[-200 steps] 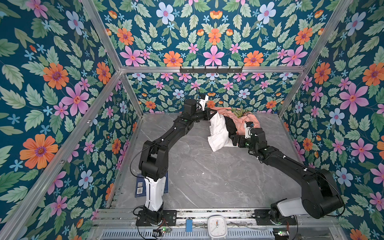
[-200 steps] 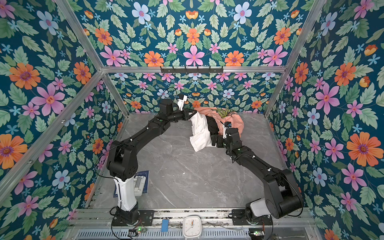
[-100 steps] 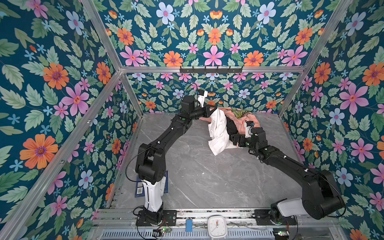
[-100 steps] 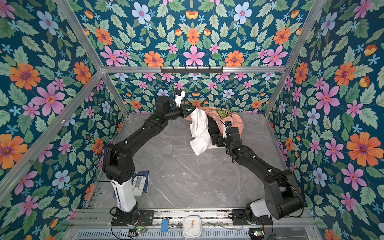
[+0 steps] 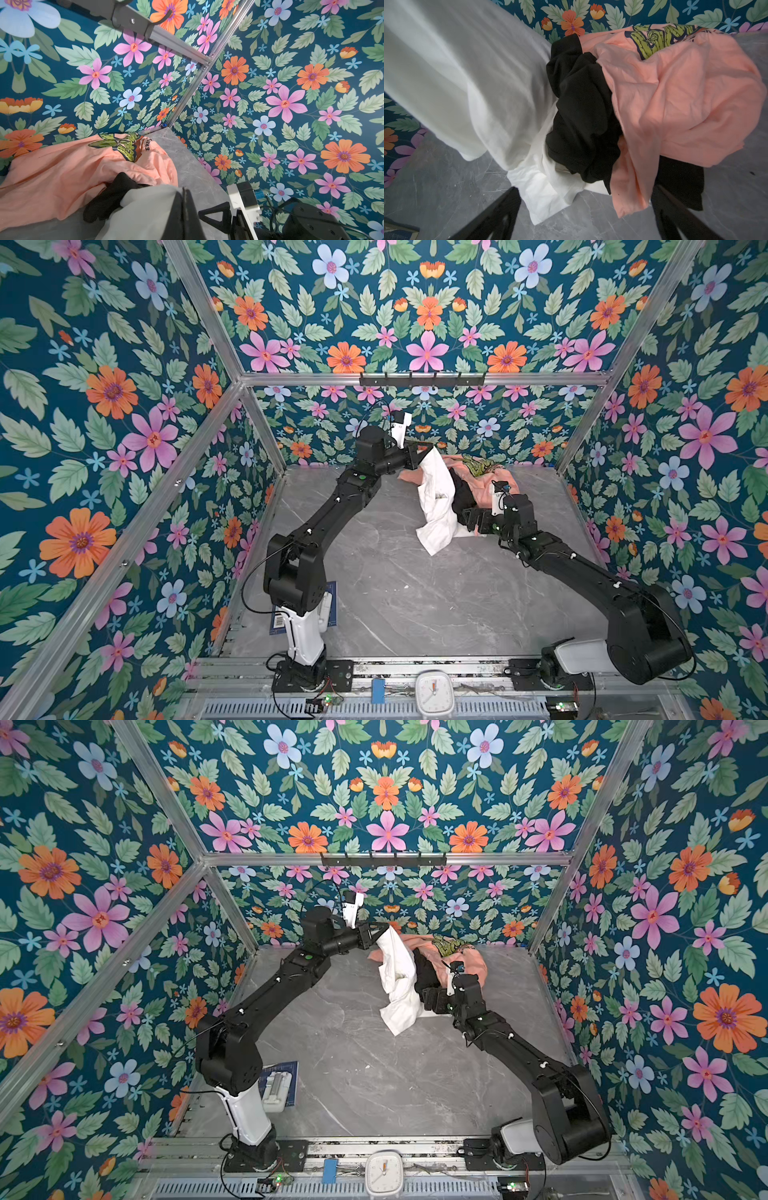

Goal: Pick out a specific cloth from the pile
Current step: 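Lift the white t-shirt upward with the left gripper, pulling it from the pile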

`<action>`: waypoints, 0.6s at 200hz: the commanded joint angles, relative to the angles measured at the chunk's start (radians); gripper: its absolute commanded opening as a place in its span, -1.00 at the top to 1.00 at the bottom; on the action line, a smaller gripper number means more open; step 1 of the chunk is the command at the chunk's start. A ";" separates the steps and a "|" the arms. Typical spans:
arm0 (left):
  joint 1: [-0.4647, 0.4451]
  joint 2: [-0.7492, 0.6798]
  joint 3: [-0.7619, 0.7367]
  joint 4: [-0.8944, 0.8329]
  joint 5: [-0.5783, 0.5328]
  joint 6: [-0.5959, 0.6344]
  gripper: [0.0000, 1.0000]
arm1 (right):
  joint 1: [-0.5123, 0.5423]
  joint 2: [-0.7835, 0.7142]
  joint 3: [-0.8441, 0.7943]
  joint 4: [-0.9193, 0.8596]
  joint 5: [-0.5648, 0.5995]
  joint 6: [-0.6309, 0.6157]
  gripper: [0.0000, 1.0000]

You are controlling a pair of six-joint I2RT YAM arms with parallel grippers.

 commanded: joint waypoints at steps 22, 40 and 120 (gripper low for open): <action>0.000 -0.043 -0.011 0.106 -0.028 -0.004 1.00 | 0.000 -0.031 -0.008 0.008 0.012 0.004 -0.98; 0.000 -0.055 -0.010 0.120 -0.028 -0.012 1.00 | 0.000 -0.045 -0.006 0.005 0.010 0.006 -0.98; 0.002 -0.093 0.037 0.098 -0.078 0.033 1.00 | 0.000 -0.079 -0.009 -0.009 0.016 0.007 -0.98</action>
